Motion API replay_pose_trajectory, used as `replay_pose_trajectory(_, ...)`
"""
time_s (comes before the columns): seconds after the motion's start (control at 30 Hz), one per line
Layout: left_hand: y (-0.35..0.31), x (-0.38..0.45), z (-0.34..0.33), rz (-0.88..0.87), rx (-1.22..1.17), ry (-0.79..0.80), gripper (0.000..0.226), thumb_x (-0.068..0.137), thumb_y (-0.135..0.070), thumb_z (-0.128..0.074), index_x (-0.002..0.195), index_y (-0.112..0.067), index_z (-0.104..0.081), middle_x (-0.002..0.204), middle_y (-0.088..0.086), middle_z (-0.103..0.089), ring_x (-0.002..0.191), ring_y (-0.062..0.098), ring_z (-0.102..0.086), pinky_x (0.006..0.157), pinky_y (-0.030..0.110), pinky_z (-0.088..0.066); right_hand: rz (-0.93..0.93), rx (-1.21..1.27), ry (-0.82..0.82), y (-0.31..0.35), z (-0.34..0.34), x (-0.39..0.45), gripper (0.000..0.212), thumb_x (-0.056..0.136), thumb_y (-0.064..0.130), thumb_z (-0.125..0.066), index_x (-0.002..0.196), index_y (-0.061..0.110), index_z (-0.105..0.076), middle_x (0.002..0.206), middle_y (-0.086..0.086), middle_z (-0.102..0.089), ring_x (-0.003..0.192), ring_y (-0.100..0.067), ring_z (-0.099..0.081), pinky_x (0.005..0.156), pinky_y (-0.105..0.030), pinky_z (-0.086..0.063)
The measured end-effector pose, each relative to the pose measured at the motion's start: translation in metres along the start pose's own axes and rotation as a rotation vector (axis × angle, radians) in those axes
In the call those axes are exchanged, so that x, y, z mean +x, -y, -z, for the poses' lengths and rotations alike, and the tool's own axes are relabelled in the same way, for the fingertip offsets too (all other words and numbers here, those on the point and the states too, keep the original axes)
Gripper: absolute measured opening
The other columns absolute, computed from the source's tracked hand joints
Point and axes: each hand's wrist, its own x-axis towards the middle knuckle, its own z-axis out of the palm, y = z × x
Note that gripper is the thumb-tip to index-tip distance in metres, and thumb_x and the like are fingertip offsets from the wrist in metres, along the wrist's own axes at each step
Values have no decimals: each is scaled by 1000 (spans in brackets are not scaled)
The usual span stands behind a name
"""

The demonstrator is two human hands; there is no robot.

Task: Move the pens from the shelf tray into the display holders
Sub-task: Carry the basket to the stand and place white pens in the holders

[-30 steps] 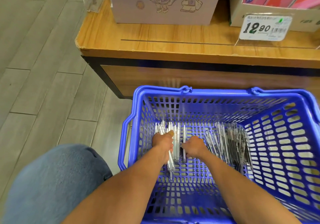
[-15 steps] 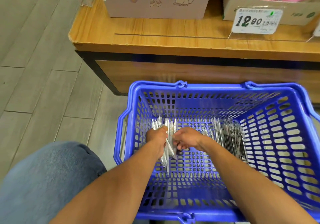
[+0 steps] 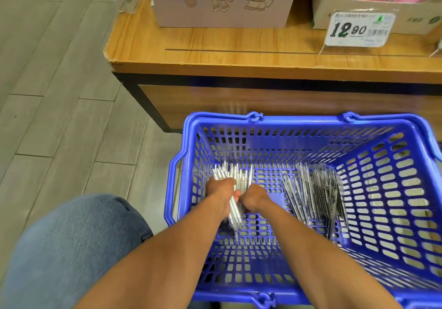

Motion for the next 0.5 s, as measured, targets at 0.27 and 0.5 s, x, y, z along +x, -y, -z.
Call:
replay_pose_trajectory(0.27, -2, -1, -6, -9, 34, 19, 80, 87, -29, -75, 150, -10, -29, 122, 23, -64, 96, 33, -69, 59, 36, -57, 326, 573, 412, -5, 49, -35, 11, 90, 16, -68, 92, 6, -71, 66, 3, -68, 56, -8, -53, 56, -21, -44)
replay_pose_trajectory(0.5, -7, -11, -7, 39, 9, 90, 56, 80, -28, -82, 122, 1, -57, 72, 12, -66, 34, 15, -57, 36, 19, -43, 365, 688, 467, -9, 54, -35, 9, 81, 24, -76, 79, 15, -76, 74, -5, -68, 58, -9, -54, 57, -21, -45)
